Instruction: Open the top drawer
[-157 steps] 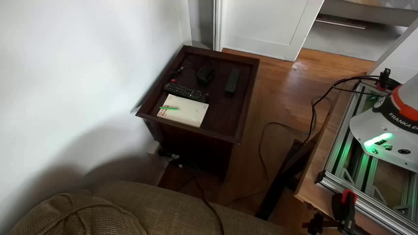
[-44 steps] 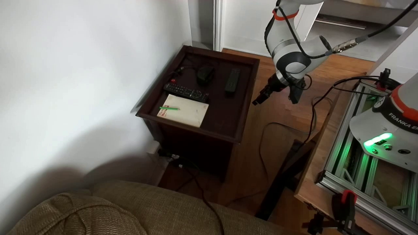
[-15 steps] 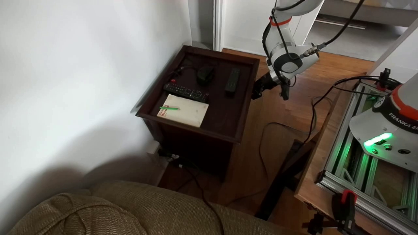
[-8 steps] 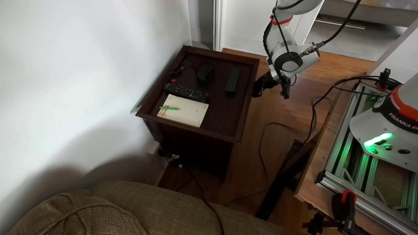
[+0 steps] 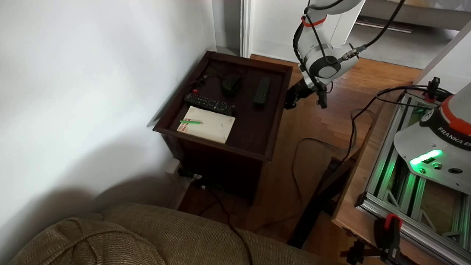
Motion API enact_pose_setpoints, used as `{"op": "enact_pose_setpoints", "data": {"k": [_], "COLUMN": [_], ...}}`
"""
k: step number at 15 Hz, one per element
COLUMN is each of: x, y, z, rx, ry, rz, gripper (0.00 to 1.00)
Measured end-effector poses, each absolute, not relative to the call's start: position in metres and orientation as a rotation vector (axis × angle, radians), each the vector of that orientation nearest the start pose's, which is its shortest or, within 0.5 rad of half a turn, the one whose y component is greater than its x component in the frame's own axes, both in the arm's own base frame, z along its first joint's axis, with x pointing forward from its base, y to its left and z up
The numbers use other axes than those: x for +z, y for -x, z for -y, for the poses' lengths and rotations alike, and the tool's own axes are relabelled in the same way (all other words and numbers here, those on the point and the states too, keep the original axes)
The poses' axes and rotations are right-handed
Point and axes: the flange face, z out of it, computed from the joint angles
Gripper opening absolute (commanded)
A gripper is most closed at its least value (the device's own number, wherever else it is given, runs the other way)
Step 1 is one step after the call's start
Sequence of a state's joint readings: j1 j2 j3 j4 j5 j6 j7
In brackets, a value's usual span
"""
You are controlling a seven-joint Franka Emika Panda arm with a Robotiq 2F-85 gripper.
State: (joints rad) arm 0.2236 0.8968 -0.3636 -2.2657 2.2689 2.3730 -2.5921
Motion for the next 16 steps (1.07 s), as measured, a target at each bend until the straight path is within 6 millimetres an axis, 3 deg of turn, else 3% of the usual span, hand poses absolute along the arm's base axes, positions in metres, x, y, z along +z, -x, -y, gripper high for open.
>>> {"op": "enact_pose_setpoints", "data": {"k": [8, 16], "x": [-0.028, -0.026], "y": [-0.385, -0.349], "z": [0.103, 0.119], "rx": [-0.696, -0.618], "ry": [2.788, 2.809], "rz": [0.558, 0.511], "gripper": [0.08, 0.08]}}
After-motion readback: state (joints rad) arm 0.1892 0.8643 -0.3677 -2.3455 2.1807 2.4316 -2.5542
